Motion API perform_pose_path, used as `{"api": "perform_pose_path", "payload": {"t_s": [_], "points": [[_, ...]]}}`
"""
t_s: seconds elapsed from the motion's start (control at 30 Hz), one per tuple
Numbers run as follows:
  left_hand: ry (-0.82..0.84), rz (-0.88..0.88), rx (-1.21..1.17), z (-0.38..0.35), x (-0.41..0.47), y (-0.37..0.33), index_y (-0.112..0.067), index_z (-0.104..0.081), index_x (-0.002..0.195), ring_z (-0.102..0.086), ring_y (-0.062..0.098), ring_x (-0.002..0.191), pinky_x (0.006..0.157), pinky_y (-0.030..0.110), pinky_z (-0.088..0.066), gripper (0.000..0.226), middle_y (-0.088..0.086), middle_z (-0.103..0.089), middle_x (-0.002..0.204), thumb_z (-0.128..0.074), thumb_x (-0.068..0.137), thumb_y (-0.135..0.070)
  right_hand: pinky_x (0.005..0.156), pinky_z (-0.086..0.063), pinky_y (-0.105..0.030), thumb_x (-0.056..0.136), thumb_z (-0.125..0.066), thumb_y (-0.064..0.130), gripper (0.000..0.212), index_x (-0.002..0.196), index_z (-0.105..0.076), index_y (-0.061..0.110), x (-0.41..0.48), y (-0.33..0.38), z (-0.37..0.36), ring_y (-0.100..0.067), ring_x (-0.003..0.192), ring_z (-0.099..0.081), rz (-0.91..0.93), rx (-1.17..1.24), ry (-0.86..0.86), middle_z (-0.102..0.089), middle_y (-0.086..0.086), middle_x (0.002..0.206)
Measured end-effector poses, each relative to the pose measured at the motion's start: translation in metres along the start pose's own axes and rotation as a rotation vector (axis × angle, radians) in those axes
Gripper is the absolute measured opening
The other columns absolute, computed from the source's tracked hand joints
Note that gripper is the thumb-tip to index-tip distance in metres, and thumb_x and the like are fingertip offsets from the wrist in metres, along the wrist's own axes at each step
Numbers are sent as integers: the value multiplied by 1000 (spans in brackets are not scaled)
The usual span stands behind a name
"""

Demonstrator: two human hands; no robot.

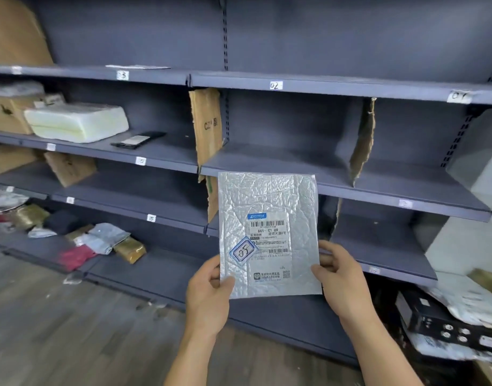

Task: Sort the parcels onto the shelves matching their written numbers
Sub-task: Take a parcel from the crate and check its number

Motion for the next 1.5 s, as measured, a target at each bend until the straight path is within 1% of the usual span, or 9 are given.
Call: {"api": "perform_pose_path", "payload": {"t_s": [0.2, 0.37, 0.63, 0.8, 1.03, 1.23, 1.37, 1.43, 1.5], "points": [[-160, 32, -11, 83, 24, 16, -35, -65, 115, -66, 0, 69, 58, 6, -44, 55, -6, -75, 86, -60, 86, 12, 69, -54, -30, 93, -56, 0, 52, 124, -59, 42, 7, 21, -98, -12, 83, -72, 48, -26, 161, -76, 10, 91], [-301, 56, -15, 139, 49, 32, -31, -64, 119, -66, 2, 69, 58, 11, -48, 55, -6, -74, 87, -62, 85, 12, 75, -57, -33, 93, -57, 2, 53, 127, -59, 42, 29, 35, -170, -12, 85, -71, 74, -55, 273, -75, 12, 91], [-458, 85, 31, 206, 123, 48, -31, -63, 120, -68, 3, 70, 54, 11, -48, 56, -7, -74, 86, -65, 84, 11, 72, -52, -26, 93, -57, -2, 53, 127, -59, 40, 87, 59, -289, -8, 78, -69, 116, -1, 440, -74, 10, 85], [-539, 91, 103, 246, 178, 43, -27, -64, 125, -68, 2, 70, 60, 12, -50, 57, -12, -74, 82, -65, 82, 10, 65, -46, -18, 94, -57, 0, 54, 118, -58, 48, 132, 87, -363, -2, 74, -67, 137, 34, 544, -74, 12, 84], [-687, 107, 111, 296, 224, 38, -26, -66, 121, -69, 0, 73, 65, 14, -51, 57, -15, -75, 82, -63, 79, 12, 78, -55, -33, 93, -56, -3, 57, 118, -60, 49, 175, 113, -457, -11, 84, -70, 158, 38, 669, -75, 9, 87], [-728, 109, 128, 337, 255, 37, -29, -65, 115, -61, -6, 59, 58, 9, -46, 60, -21, -73, 77, -60, 78, 18, 65, -48, -15, 92, -58, -3, 53, 125, -61, 38, 187, 123, -523, -6, 77, -70, 141, 80, 734, -76, 8, 88], [-748, 131, 132, 375, 278, 52, -36, -63, 115, -66, 3, 65, 64, 19, -54, 61, -18, -74, 80, -63, 79, 13, 73, -51, -24, 93, -59, 0, 53, 128, -60, 39, 191, 126, -570, -9, 81, -71, 129, 69, 740, -75, 8, 89], [-746, 132, 128, 398, 294, 60, -33, -65, 118, -70, 12, 74, 72, 32, -59, 60, -11, -75, 82, -65, 78, 12, 73, -51, -25, 94, -59, 1, 53, 131, -59, 40, 193, 131, -596, -7, 83, -71, 130, 55, 745, -75, 9, 91], [-742, 122, 109, 424, 312, 66, -31, -64, 119, -71, 12, 76, 75, 35, -60, 60, -12, -75, 84, -65, 79, 13, 72, -51, -24, 94, -59, 1, 53, 132, -58, 38, 195, 142, -625, -7, 83, -70, 142, 47, 740, -75, 8, 91]]}}
Point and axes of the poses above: each hand's wrist, its own x-axis towards the middle knuckle, its own z-axis out of the back of the hand, y = z × x, the point moved 9 cm from there along x, towards the middle knuckle
